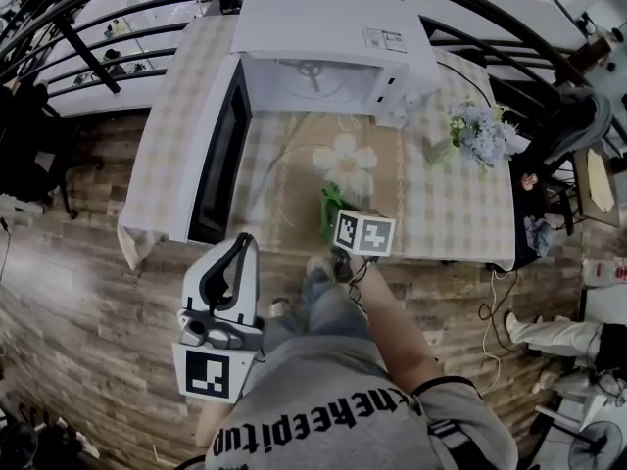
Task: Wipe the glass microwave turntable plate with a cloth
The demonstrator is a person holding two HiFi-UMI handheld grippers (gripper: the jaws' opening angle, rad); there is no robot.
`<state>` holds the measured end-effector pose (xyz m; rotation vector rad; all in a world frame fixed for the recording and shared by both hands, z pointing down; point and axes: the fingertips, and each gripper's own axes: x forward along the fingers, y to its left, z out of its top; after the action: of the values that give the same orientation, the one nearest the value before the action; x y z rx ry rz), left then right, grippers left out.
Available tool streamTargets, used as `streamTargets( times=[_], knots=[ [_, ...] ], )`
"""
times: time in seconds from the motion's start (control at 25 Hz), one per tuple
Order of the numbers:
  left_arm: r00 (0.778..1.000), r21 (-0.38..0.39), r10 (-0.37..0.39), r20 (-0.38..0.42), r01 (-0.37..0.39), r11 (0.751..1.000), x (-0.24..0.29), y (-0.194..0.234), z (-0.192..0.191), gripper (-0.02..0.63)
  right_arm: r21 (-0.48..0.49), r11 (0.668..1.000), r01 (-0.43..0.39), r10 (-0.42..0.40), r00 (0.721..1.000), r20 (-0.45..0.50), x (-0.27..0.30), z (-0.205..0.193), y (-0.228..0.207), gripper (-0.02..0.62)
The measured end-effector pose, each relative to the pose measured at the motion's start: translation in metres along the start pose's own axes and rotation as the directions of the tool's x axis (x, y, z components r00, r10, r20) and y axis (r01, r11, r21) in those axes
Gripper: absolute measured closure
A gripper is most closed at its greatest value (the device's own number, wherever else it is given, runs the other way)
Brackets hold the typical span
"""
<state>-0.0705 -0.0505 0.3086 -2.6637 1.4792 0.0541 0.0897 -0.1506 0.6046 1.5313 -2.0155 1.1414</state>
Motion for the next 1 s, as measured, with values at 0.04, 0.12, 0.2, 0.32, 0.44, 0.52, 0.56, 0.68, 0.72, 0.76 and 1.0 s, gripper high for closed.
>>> streamTargets(
  times=[0.04,0.12,0.2,0.32,0.44,0.52,0.56,0.68,0.72,0.76,1.0],
  knots=[
    [1.0,0.001,0.004,-0.001,-0.004,1.0,-0.002,0.001,0.0,0.594,-0.002,0.999,-0.047,0.047,0.999,-0.01,0.004,-0.005,0.02,0.551],
    [1.0,0.004,0.015,-0.004,-0.015,1.0,-0.005,0.004,0.001,0.594,0.005,0.99,-0.139,0.139,0.99,-0.037,0.011,-0.015,0.06,0.551],
    [0.999,0.003,0.032,-0.007,-0.032,0.999,-0.01,0.007,0.0,0.594,0.008,0.98,-0.199,0.199,0.977,-0.069,0.021,-0.027,0.091,0.549],
    [0.999,0.005,0.05,-0.01,-0.05,0.999,-0.017,0.011,0.001,0.594,-0.049,0.981,-0.187,0.18,0.976,-0.121,0.037,-0.045,0.106,0.549],
    [0.998,0.011,0.058,-0.015,-0.058,0.998,-0.023,0.013,0.001,0.594,-0.134,0.978,-0.16,0.142,0.981,-0.133,0.04,-0.049,0.105,0.551],
    [0.998,0.012,0.056,-0.011,-0.056,0.998,-0.024,0.013,0.002,0.594,-0.147,0.976,-0.16,0.141,0.981,-0.133,0.037,-0.049,0.103,0.551],
    [0.999,0.012,0.053,-0.009,-0.053,0.999,-0.024,0.012,0.003,0.594,-0.148,0.977,-0.154,0.135,0.982,-0.131,0.035,-0.049,0.1,0.551],
    [0.999,0.013,0.036,-0.006,-0.036,0.999,-0.023,0.008,0.004,0.594,-0.171,0.978,-0.117,0.096,0.988,-0.123,0.028,-0.048,0.085,0.551],
    [1.0,0.013,0.03,-0.005,-0.03,0.999,-0.022,0.006,0.004,0.594,-0.178,0.979,-0.102,0.082,0.99,-0.118,0.025,-0.048,0.078,0.551],
    [1.0,0.014,0.024,-0.002,-0.024,1.0,-0.02,0.005,0.004,0.594,-0.181,0.98,-0.089,0.069,0.991,-0.112,0.022,-0.047,0.071,0.551],
    [1.0,0.006,-0.015,0.004,0.015,1.0,-0.013,-0.007,0.006,0.594,-0.143,0.99,-0.006,-0.004,0.997,-0.072,0.003,-0.041,0.024,0.551]
  ],
)
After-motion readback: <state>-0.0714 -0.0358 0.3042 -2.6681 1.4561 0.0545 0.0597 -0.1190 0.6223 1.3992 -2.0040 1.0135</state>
